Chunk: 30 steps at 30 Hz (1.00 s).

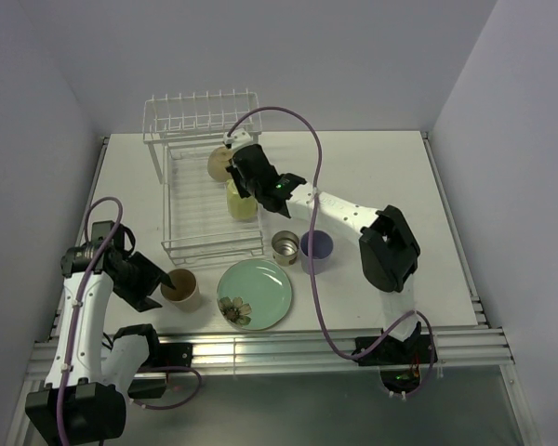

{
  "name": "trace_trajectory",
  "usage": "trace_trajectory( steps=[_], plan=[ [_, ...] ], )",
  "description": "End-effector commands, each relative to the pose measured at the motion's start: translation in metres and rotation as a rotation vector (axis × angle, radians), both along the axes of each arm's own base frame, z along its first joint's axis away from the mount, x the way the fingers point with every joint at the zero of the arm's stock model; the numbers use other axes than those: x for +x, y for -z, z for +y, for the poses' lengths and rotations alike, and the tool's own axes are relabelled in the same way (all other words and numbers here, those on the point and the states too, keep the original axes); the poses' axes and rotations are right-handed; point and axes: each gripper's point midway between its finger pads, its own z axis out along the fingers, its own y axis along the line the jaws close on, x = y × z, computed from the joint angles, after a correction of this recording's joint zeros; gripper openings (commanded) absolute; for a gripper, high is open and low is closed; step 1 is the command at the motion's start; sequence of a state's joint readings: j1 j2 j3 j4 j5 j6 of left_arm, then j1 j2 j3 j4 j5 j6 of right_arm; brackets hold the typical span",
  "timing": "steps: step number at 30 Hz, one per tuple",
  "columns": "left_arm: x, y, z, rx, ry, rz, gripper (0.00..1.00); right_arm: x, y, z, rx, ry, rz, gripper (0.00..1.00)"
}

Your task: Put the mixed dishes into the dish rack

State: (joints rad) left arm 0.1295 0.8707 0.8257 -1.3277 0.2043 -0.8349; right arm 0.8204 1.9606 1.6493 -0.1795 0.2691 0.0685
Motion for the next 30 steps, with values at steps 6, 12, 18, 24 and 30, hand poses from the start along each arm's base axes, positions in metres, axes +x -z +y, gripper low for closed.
trace_trajectory(
  steps=[6,12,18,24,30],
  plan=[
    [0.002,0.011,0.005,0.027,0.001,0.028,0.54,-0.016,-0.12,-0.013,0.19,0.012,-0.156,0.0],
    [0.006,0.014,0.008,0.039,-0.001,0.032,0.36,-0.048,-0.159,-0.03,0.264,-0.003,-0.161,0.0],
    [0.008,0.01,0.008,0.036,0.001,0.024,0.0,-0.083,-0.176,-0.03,0.271,-0.092,-0.06,0.22],
    [0.009,-0.026,-0.001,-0.007,0.031,-0.032,0.0,-0.113,-0.179,-0.015,0.277,-0.222,0.11,0.65],
    [0.027,-0.083,-0.033,-0.191,0.106,-0.205,0.0,-0.136,-0.171,-0.011,0.277,-0.28,0.239,0.72]
  ],
)
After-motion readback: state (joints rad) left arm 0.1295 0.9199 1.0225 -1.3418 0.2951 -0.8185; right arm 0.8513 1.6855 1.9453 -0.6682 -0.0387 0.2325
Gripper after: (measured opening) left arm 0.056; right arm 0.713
